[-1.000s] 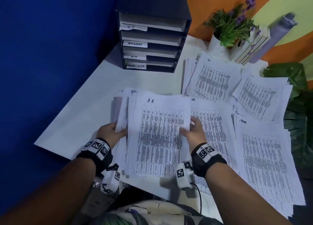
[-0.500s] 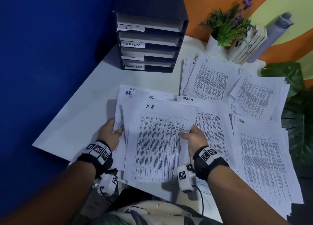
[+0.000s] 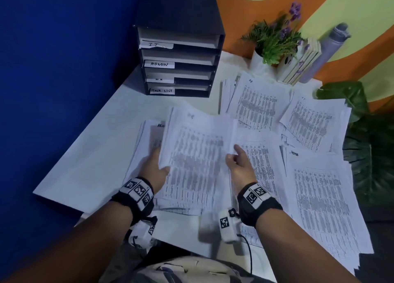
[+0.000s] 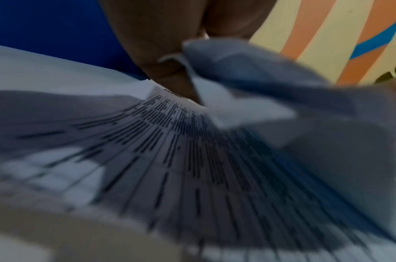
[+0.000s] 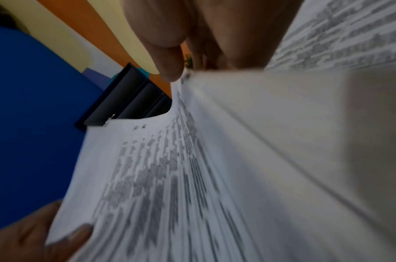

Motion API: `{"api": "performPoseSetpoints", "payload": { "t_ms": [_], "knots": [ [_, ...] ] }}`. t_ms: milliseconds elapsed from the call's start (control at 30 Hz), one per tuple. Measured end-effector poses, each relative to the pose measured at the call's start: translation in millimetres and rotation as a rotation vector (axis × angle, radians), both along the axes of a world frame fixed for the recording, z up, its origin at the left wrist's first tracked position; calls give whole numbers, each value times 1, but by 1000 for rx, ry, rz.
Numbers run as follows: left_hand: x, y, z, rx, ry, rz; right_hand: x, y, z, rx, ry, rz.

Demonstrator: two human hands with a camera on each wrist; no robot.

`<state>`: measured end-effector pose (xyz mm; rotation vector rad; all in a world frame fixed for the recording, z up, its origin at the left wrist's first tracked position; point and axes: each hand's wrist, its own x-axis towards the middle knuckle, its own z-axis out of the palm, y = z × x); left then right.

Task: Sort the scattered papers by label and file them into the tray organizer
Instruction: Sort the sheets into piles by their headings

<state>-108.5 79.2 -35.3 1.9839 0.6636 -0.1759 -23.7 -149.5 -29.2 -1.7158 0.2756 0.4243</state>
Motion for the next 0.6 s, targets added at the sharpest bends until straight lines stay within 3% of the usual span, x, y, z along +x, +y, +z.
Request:
{"api": "performPoseSetpoints", "payload": {
  "t_ms": [133,400,600],
  "knots": [
    [14,-1,16,-16,-113,212,-7,-9,8,-74,51,295],
    [30,-32,13,-175,-183,74,-1,-41,10,-44,-28,-32],
    [33,-29,-25,270,38,64,2,-61,8,-130,-59,-11]
  ]
}}
